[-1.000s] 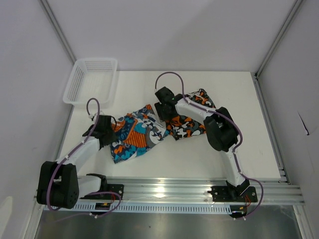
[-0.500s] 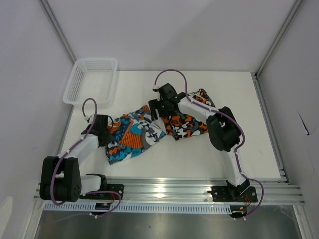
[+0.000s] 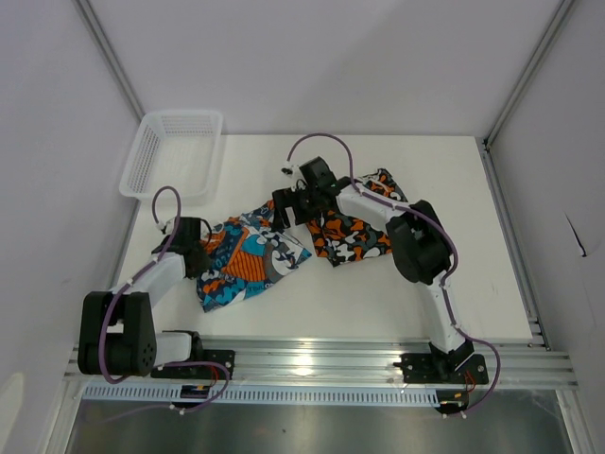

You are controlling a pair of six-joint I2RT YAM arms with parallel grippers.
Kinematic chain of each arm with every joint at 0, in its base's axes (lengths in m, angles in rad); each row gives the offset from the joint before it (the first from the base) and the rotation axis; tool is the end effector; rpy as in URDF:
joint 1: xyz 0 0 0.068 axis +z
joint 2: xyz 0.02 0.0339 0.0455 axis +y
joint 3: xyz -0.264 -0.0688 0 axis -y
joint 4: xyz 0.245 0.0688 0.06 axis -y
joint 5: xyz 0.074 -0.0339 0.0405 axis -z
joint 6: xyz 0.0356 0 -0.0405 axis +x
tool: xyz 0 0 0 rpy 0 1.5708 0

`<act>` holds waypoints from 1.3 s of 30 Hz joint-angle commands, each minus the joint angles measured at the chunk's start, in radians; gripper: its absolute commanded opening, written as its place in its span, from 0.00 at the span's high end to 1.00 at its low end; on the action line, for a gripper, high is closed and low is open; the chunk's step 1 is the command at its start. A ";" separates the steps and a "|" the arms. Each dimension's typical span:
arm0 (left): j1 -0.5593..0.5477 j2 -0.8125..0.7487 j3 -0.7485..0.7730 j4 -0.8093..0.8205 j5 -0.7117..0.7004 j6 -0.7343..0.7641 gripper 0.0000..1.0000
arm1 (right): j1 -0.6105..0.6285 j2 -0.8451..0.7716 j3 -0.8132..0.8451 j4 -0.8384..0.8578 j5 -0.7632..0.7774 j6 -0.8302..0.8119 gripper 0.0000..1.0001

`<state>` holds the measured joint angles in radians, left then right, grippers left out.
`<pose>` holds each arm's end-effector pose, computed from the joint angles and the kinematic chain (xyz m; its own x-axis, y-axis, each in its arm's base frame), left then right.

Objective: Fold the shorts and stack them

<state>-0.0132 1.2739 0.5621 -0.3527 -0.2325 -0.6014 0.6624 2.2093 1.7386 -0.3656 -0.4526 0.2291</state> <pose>0.2202 0.0053 0.1563 -0.6651 -0.5418 -0.5139 -0.5763 0.8100 -0.1082 0.3799 0.3161 0.1892 -0.7480 -0.3244 -0.5790 -0.6308 0.6187 0.4683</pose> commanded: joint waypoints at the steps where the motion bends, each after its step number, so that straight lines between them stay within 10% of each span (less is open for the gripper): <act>1: 0.010 -0.005 0.012 0.026 0.018 0.006 1.00 | -0.010 0.029 0.019 0.045 -0.077 0.000 0.01; 28: 0.010 -0.005 0.005 0.044 0.050 0.022 1.00 | 0.003 0.052 -0.063 0.045 -0.314 -0.102 0.01; 39: 0.010 -0.011 0.001 0.049 0.058 0.025 1.00 | 0.054 0.030 -0.070 0.024 -0.114 -0.090 0.27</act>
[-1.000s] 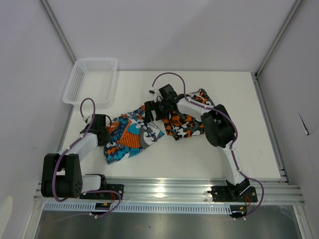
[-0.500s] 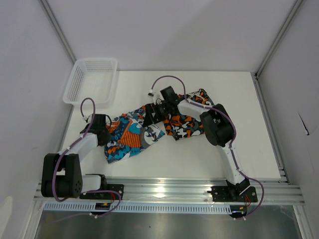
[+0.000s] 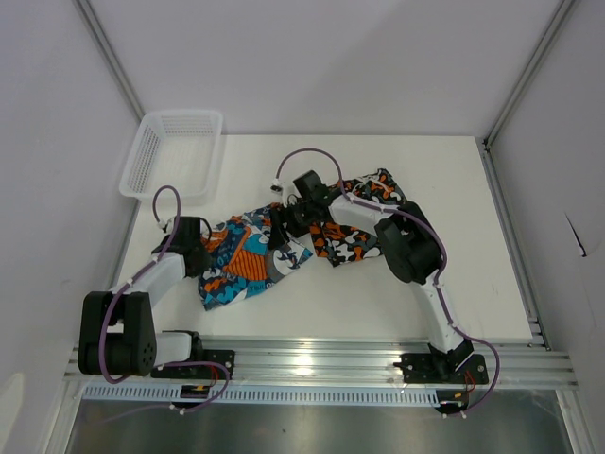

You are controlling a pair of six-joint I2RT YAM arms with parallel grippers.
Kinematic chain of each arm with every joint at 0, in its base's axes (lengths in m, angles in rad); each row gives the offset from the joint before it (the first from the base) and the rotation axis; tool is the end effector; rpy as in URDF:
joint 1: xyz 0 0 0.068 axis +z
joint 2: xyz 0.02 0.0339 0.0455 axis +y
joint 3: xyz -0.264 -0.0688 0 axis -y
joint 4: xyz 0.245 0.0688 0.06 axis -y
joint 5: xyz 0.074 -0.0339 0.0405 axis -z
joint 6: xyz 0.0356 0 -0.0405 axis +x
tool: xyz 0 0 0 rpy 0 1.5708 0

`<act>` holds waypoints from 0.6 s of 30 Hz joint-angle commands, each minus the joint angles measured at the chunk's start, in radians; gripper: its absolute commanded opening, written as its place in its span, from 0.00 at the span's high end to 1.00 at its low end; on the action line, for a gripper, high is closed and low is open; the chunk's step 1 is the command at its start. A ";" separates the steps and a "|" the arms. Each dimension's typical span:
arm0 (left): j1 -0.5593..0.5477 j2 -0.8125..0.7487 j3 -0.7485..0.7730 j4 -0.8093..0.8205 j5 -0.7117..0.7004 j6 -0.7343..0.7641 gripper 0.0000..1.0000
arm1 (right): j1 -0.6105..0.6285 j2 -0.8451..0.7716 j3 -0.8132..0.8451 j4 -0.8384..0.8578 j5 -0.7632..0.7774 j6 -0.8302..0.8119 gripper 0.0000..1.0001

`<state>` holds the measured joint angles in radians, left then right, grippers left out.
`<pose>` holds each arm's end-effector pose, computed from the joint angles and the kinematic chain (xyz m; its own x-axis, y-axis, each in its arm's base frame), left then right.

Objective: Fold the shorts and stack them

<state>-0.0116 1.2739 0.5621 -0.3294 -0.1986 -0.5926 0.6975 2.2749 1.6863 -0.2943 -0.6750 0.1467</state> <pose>0.2225 0.0044 0.1574 -0.6665 -0.5398 -0.5141 -0.5552 0.8197 -0.1409 0.3633 0.3335 0.1500 -0.7035 -0.4407 -0.5575 -0.7103 0.4124 0.5704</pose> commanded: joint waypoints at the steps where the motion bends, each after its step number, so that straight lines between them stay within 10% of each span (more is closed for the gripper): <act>1: 0.009 -0.011 0.002 0.024 0.024 0.017 1.00 | 0.020 -0.041 -0.017 -0.045 0.124 0.005 0.29; 12: -0.014 -0.057 -0.010 0.049 0.031 0.031 1.00 | 0.062 -0.095 -0.027 0.001 0.353 0.077 0.95; 18: -0.074 -0.120 -0.001 0.020 -0.016 0.019 1.00 | 0.106 -0.138 -0.023 -0.005 0.460 0.091 1.00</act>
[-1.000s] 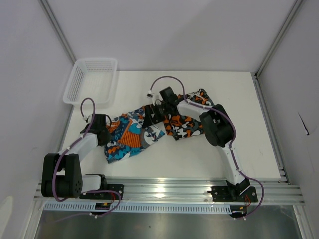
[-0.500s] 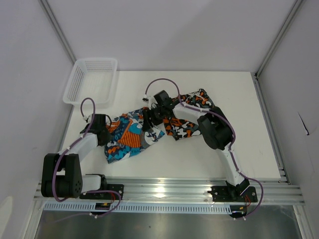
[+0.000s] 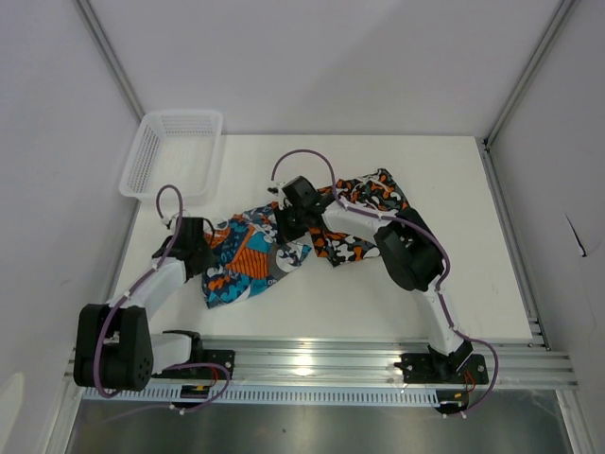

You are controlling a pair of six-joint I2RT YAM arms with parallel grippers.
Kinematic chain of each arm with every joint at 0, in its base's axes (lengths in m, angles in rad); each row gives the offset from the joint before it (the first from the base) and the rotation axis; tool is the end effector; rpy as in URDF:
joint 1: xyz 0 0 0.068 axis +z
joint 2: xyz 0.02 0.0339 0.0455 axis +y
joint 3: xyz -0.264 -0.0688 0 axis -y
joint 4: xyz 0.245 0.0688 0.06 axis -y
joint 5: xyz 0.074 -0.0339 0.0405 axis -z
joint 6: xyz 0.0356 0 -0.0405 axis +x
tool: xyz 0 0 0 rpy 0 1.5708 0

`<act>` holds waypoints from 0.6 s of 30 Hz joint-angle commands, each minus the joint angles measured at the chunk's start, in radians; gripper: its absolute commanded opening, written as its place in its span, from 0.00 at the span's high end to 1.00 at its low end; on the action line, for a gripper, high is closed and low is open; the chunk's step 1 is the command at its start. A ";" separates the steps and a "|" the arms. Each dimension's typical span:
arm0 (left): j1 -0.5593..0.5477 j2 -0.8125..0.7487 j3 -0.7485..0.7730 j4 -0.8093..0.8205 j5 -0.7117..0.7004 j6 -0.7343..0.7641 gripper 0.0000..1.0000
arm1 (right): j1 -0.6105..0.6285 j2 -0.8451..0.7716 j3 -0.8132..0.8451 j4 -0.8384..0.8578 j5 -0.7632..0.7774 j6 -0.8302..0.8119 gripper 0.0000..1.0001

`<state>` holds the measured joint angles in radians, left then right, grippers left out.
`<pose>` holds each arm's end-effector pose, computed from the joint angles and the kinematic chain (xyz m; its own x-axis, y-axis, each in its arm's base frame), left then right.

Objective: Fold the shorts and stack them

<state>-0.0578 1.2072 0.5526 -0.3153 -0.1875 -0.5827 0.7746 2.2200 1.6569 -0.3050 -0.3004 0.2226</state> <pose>0.2186 -0.0060 0.1688 -0.6609 -0.5033 -0.5567 -0.4936 0.8503 -0.1827 0.3418 0.3493 0.1613 -0.7096 -0.3994 -0.5805 -0.6645 0.6532 0.3629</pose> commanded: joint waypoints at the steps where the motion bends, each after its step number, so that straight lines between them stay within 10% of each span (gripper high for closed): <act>1: -0.036 -0.058 0.012 -0.001 -0.035 0.007 1.00 | 0.034 -0.088 0.009 -0.002 0.105 0.014 1.00; 18: -0.166 -0.009 0.211 -0.160 -0.101 -0.048 1.00 | 0.103 -0.089 0.251 -0.356 0.335 0.046 1.00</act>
<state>-0.1993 1.2324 0.6910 -0.4423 -0.2668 -0.6044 0.8776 2.1952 1.8297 -0.5728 -0.0387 0.2546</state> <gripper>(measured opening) 0.005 0.011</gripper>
